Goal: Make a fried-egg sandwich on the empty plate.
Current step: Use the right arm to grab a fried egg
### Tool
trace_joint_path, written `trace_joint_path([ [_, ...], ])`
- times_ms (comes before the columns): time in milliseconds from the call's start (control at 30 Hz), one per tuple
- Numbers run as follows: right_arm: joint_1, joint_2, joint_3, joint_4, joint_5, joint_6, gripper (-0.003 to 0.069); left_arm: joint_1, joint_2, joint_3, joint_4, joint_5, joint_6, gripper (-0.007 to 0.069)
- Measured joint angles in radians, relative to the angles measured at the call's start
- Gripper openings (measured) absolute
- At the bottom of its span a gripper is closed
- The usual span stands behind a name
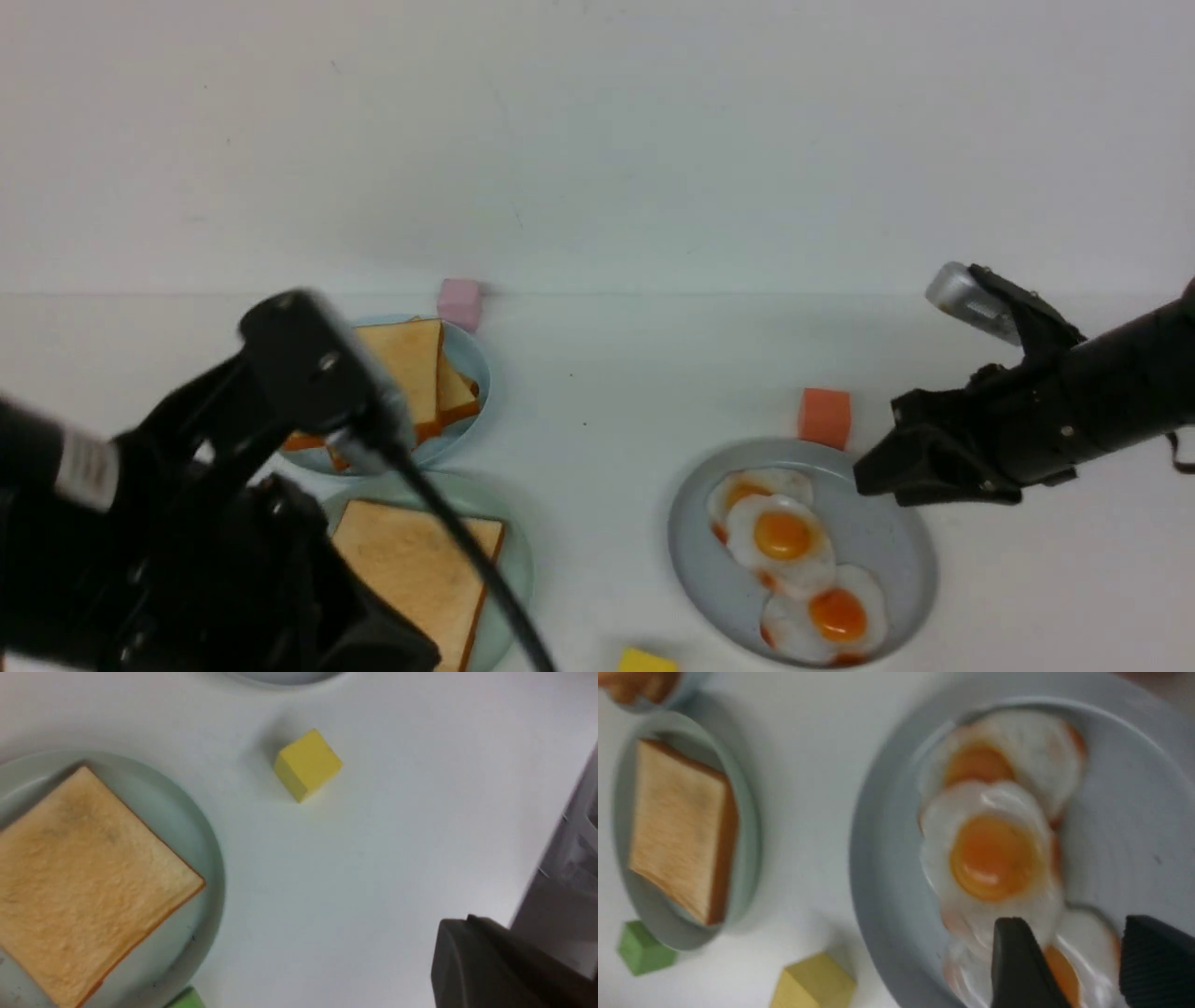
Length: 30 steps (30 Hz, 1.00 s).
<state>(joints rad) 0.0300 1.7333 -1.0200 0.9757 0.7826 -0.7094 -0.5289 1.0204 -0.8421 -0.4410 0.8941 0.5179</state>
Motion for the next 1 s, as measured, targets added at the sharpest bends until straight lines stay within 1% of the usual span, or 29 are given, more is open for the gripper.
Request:
trace_joint_path([
  [33, 0.000, 0.018, -0.002, 0.036, -0.001, -0.038, 0.0329, 0.000, -0.020, 0.025, 0.001, -0.036, -0.001, -0.0013],
  [67, 0.000, 0.021, -0.002, 0.042, -0.001, -0.044, 0.0329, 0.000, -0.027, 0.030, 0.002, -0.050, -0.001, -0.0013],
  [100, 0.000, 0.056, -0.012, 0.084, 0.000, -0.091, 0.0329, 0.000, -0.050, 0.058, 0.004, -0.088, -0.002, -0.0013],
  [200, 0.000, 0.110, -0.040, 0.109, 0.004, -0.127, 0.0329, 0.000, -0.070, 0.074, 0.007, -0.120, -0.002, -0.0013],
  [467, 0.000, 0.238, -0.121, 0.115, 0.050, -0.135, 0.0329, -0.001, -0.072, 0.076, 0.007, -0.122, -0.003, -0.0013],
  [767, 0.000, 0.282, -0.123, 0.113, 0.076, -0.149, 0.0322, -0.001, -0.072, 0.077, 0.007, -0.112, -0.005, -0.0013],
  [867, 0.000, 0.292, -0.124, 0.111, 0.082, -0.153, 0.0297, -0.001, -0.072, 0.077, 0.007, -0.112, -0.005, -0.0013],
  [933, 0.000, 0.298, -0.124, 0.111, 0.083, -0.153, 0.0267, -0.001, -0.072, 0.077, 0.007, -0.112, -0.005, -0.0013],
  [1000, 0.000, 0.300, -0.126, 0.111, 0.085, -0.154, 0.0220, -0.001, -0.072, 0.077, 0.007, -0.112, -0.005, -0.0013],
])
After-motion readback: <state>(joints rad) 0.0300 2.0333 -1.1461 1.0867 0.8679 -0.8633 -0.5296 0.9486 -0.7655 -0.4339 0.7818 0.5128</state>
